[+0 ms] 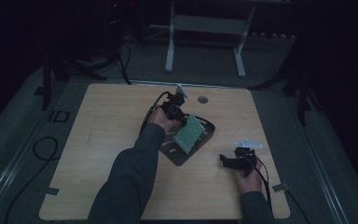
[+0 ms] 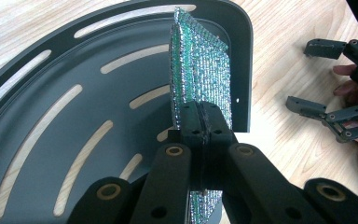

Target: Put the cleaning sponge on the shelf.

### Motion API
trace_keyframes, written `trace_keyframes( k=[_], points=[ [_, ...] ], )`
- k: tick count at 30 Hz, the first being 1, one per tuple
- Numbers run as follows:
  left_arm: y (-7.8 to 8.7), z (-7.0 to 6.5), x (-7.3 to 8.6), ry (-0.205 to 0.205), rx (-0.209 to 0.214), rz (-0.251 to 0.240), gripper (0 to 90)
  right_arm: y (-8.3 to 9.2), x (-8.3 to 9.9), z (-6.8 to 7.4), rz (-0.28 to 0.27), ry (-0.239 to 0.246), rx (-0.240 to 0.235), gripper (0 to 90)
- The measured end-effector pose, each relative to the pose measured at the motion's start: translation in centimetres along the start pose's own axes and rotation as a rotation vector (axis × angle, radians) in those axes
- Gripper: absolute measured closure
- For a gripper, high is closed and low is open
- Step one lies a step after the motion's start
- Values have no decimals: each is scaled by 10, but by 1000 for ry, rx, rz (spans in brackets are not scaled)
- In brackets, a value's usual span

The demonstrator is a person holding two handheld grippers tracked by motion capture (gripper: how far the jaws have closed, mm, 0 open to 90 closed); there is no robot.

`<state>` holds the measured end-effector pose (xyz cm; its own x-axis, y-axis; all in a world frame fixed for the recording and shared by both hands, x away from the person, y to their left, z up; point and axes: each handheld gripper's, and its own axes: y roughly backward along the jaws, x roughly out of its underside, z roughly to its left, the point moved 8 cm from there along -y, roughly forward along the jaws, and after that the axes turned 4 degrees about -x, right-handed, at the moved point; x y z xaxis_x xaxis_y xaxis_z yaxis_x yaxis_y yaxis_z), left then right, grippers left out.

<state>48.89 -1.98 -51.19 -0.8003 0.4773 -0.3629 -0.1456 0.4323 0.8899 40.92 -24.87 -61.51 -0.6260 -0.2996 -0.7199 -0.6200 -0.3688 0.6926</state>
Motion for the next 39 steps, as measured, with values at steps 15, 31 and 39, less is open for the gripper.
trace_keyframes(
  k=[15, 31, 39],
  points=[
    [-11, -4, -9, -7, 4, 5, 900, 0, 0, 0, -1, -1, 1, 123],
    [-28, -9, -15, -7, 1, -1, 900, 0, 0, 0, 1, 0, -1, 123],
    [-30, -9, -19, -18, -4, -12, 900, 0, 0, 0, 1, 1, 0, 123]
  ],
)
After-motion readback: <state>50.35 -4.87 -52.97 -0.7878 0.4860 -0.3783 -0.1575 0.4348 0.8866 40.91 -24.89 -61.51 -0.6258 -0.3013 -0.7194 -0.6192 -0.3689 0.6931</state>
